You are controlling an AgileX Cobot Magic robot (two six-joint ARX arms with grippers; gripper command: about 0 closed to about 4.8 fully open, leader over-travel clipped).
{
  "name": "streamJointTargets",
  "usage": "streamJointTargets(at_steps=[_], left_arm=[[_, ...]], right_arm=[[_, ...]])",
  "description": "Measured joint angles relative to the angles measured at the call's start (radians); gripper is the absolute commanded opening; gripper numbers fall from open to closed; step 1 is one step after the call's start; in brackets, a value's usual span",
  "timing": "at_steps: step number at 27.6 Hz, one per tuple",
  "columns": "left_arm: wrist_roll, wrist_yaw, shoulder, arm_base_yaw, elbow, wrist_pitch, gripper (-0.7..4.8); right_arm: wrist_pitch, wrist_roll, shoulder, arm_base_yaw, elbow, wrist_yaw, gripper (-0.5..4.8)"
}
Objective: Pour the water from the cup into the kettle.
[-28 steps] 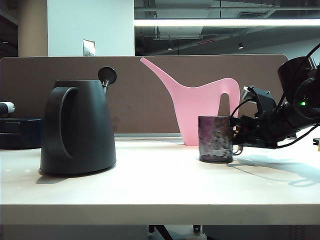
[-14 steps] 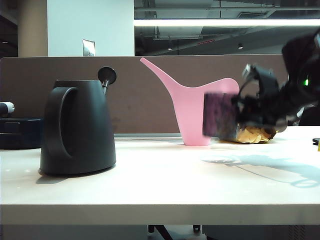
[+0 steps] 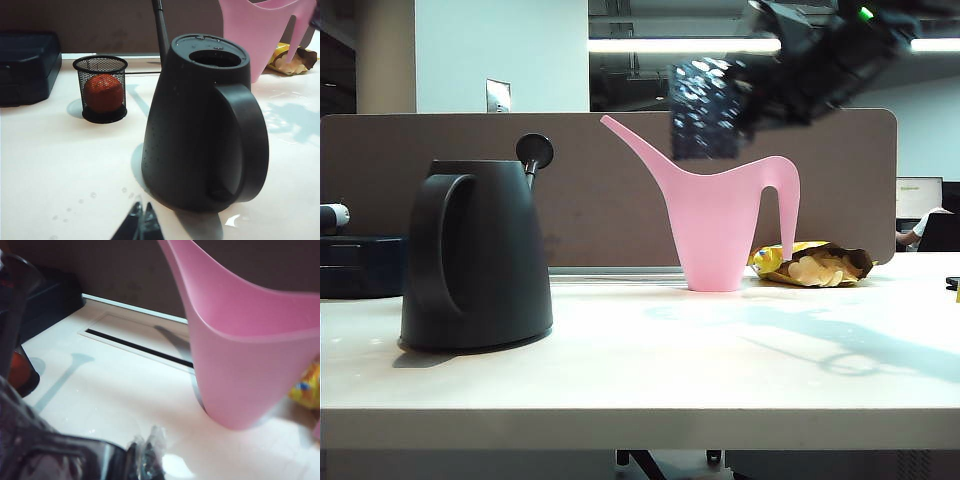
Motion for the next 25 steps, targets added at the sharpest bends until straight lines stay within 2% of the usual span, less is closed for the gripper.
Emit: streamJointTargets(at_steps=[10,14,18,25], left_arm=[[0.000,0.024,0.000,0.000,0.000,0.000,-0.05],[0.000,0.068,0.000,0.000,0.000,-0.001,-0.05],[0.000,0.069,0.000,0.000,0.000,-0.001,-0.05],[0.000,0.069,0.000,0.000,0.000,-0.002,-0.05]], right_arm=[[-0.150,-0.075,0.031,0.169,0.250,0.161,-0.04],[-0.223,-0.143,0.087,0.228,0.338,0.216,-0.03],[-0.261,-0.230,0.142,0.275,0.419,0.250,-0.03],[-0.279,-0.349,0.206,0.343,0.446,0.326,-0.03]])
